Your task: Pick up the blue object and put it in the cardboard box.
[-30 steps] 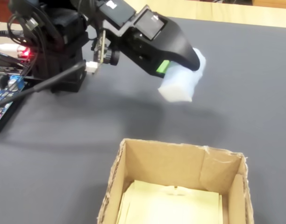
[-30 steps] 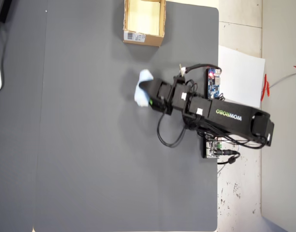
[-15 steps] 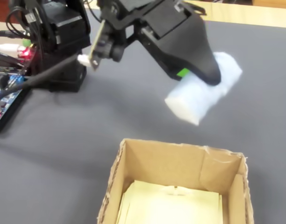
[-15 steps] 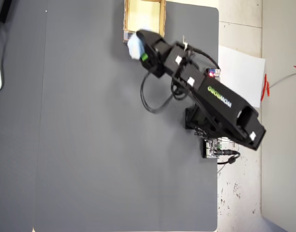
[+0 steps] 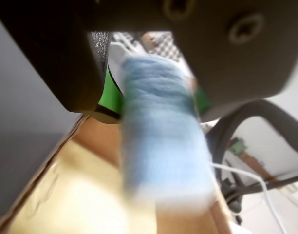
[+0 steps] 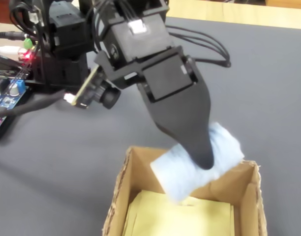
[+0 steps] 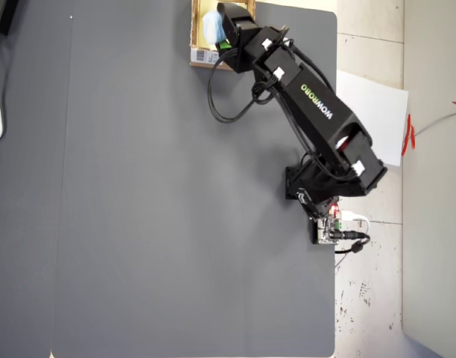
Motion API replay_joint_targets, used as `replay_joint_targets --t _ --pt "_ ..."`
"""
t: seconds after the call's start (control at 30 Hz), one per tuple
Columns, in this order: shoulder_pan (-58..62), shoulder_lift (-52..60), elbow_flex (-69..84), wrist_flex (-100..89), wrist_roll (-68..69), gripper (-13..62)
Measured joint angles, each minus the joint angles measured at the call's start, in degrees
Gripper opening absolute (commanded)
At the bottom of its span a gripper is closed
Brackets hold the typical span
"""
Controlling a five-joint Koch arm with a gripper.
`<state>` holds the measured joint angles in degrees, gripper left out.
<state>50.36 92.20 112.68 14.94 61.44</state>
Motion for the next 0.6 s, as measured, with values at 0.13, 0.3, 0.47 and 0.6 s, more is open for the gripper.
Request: replay_joint_targets --t 0.13,0.3,0.47,0.6 --pt "0.00 0.09 0.00 0.00 0.00 30.8" --pt "-0.35 1.49 0.00 0.00 0.26 30.8" --pt "-3.52 6.94 3.96 -0.53 4.31 30.8" --pt "-9.40 13.36 11.16 -3.16 11.34 32.7"
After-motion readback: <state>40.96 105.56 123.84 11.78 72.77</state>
